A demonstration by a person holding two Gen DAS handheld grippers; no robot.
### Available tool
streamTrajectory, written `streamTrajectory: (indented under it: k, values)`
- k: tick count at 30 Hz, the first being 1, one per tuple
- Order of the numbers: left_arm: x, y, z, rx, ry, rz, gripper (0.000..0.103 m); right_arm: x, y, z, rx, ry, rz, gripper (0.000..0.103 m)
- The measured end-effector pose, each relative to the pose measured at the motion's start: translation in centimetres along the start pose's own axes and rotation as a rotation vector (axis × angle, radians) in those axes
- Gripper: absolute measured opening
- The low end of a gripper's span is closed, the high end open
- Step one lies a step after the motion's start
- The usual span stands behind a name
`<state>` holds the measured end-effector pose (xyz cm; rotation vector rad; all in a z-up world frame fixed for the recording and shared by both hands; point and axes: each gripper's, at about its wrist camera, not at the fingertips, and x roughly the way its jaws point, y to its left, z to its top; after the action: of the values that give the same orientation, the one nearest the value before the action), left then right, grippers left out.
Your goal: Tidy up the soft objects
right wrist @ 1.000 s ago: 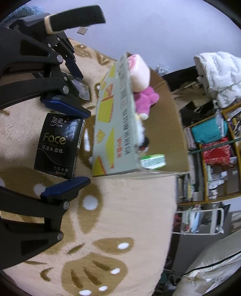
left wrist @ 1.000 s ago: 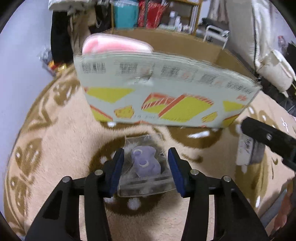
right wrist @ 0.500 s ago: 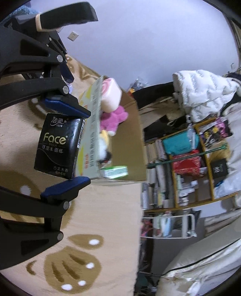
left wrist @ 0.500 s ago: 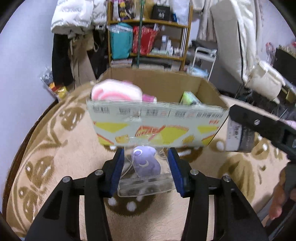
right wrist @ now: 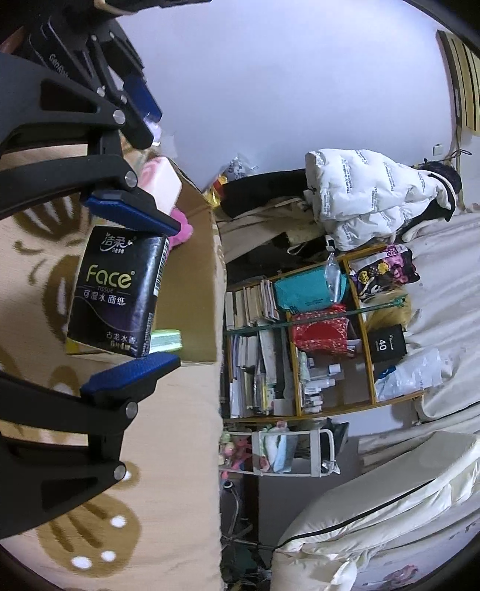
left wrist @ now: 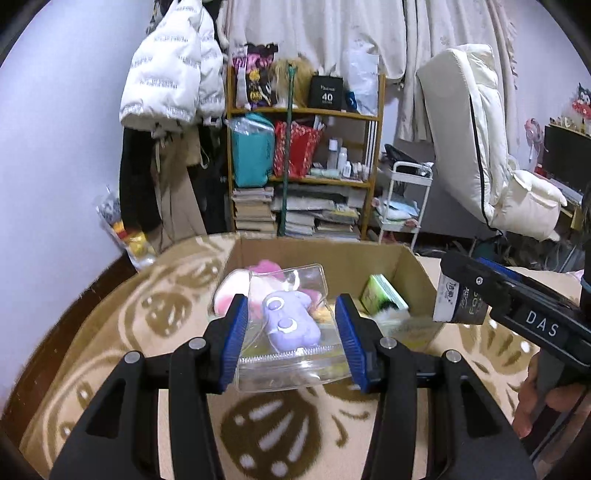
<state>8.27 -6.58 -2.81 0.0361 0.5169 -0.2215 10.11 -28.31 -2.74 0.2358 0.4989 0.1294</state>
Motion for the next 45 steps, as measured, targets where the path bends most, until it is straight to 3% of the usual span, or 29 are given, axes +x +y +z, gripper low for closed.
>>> streamTrajectory:
  k: [10,27,29,32,35,45]
  values:
    - [2.4,-1.1,2.2,0.068,-0.039,0.008,0.048,1.6,0.3,2.7,-0.083,-0.077,-0.021,0.068]
    - [7.2,-2.8,2.8,0.122,0.012,0.018,0.049,6.6,-2.0,1.3,0.019,0.061,0.068,0.069]
    - [7.1,-2.6,2.5,0.122,0.009,0.025,0.057,6.9,-2.4,1.1,0.046,0.075,0.085,0.069]
    - [6.8,-2.3,2.5,0.1,0.013,0.025,0.061,6.9,-2.5,1.0,0.06,0.073,0.098,0.07]
    - [6.2,-1.6,2.6,0.071,0.03,0.019,0.061,6.9,-2.3,1.2,0.038,0.082,0.1,0.081]
    - [1.1,-0.1,3.0,0.039,-0.016,0.037,0.079,3.3,-1.3,1.4,-0.004,0.021,0.043,0.092]
